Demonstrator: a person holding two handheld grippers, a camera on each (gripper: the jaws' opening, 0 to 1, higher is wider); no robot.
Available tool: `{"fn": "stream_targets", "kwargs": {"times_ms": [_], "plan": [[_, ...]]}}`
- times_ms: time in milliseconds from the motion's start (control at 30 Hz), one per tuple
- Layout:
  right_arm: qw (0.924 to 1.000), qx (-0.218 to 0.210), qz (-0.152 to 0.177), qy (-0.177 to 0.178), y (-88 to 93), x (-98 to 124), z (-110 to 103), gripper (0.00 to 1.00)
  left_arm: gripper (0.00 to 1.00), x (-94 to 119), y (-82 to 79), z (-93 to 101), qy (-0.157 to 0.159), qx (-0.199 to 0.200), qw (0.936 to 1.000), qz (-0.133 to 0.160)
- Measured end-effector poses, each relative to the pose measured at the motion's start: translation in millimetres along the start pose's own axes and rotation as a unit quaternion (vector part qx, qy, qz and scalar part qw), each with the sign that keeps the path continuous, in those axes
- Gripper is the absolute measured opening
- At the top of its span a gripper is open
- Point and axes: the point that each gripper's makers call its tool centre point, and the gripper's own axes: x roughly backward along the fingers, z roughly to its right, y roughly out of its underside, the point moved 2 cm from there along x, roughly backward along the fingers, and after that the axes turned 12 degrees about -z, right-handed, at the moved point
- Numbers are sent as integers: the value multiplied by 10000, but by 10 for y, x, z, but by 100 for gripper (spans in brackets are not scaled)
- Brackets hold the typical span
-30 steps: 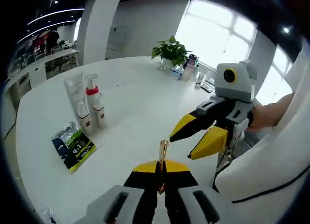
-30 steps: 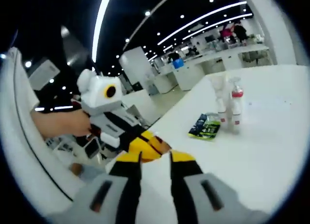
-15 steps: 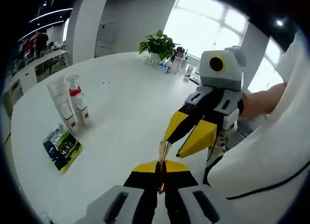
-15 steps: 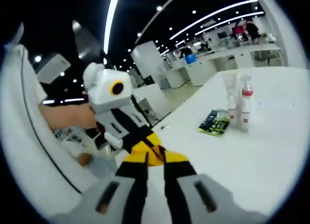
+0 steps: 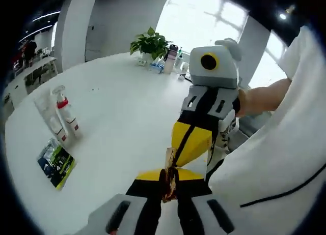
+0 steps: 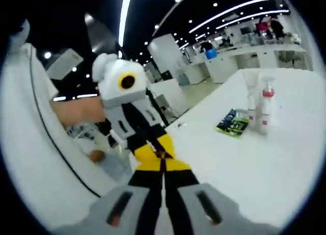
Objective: Arrange the skincare products in the storage area until every visible bottle or jar stands upright without overlapping.
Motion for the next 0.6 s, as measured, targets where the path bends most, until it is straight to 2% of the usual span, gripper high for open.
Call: {"fn": "stream_targets", "kwargs": {"times_ms": [33,67,200,267,333,400,500,533,600], "plan": [[9999,-125,77,-61,-3,43,2,0,16,40,-65,-7,139,310,9990,304],[9999,-118,98,-37,-1,56,12,0,19,56,-77,-13,200,480,9979,388],[9996,-233,127,-9,22,89,36,0,26,109,-63,-77,178,605,9966,537],[9995,-290,155,-3,34,109,46,0,28,159,-84,-113,252,882,9928,773],[9989,-398,256,-8,26,136,60,0,30,222,-116,-146,389,1194,9864,1064],[9981,-477,377,-29,4,166,73,0,31,282,-157,-175,664,1661,9732,1443],[9966,-601,561,-49,-34,225,92,0,41,338,-178,-290,599,2029,9599,1839],[9958,-605,693,-31,-66,249,103,0,48,334,-149,-310,602,2202,9562,1832],[9936,-752,839,-64,-100,295,138,0,51,314,-99,-341,579,2249,9558,1804]]}}
